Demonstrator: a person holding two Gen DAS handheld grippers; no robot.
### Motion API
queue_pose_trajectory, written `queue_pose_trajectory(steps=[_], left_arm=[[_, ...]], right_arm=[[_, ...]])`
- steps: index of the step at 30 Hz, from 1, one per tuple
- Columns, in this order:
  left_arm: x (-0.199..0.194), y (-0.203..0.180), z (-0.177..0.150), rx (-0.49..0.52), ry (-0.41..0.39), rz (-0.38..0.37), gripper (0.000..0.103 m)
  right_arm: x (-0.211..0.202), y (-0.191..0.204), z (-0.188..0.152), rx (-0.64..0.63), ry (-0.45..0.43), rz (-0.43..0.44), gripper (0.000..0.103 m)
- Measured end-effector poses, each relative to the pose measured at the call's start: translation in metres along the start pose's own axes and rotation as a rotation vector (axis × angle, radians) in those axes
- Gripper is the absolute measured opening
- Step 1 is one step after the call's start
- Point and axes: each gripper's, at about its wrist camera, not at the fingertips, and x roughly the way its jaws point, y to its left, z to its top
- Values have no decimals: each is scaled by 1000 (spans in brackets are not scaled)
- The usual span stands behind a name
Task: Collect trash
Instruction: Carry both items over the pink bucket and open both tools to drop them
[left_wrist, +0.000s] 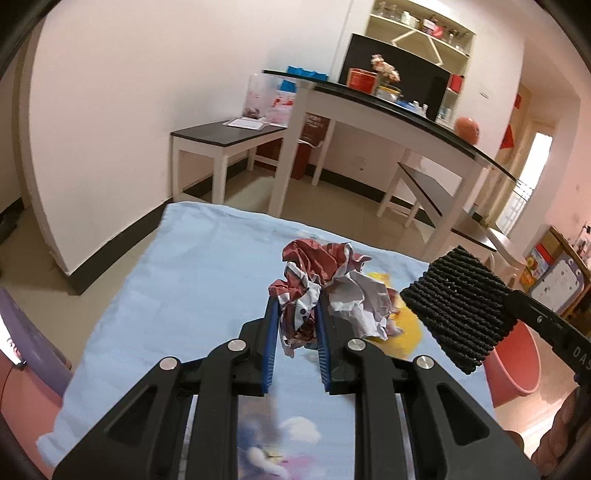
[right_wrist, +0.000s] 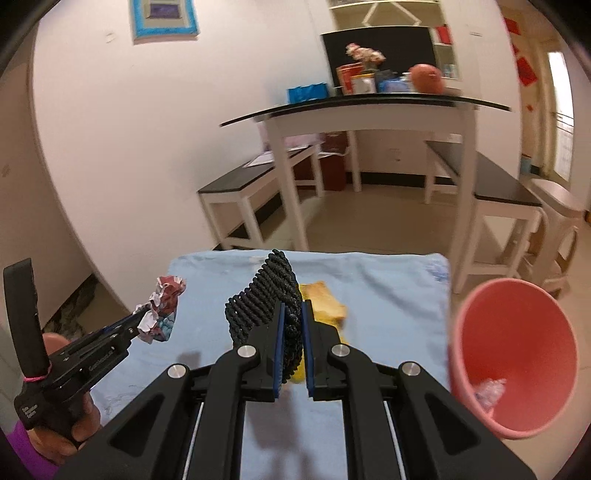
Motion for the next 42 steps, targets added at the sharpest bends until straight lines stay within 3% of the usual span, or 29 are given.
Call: queue_pose_trajectory(steps=[14, 30, 42], left_arm=[[19, -100, -12, 125, 34, -116, 19], [33, -192, -34, 289, 63, -273, 19], [51, -256, -55, 396, 118, -397, 19]], right_arm=[[-54, -105, -17, 153, -74, -179, 9], [-88, -193, -39, 283, -118, -359, 9], [-82, -228, -57, 341, -90, -397, 10]])
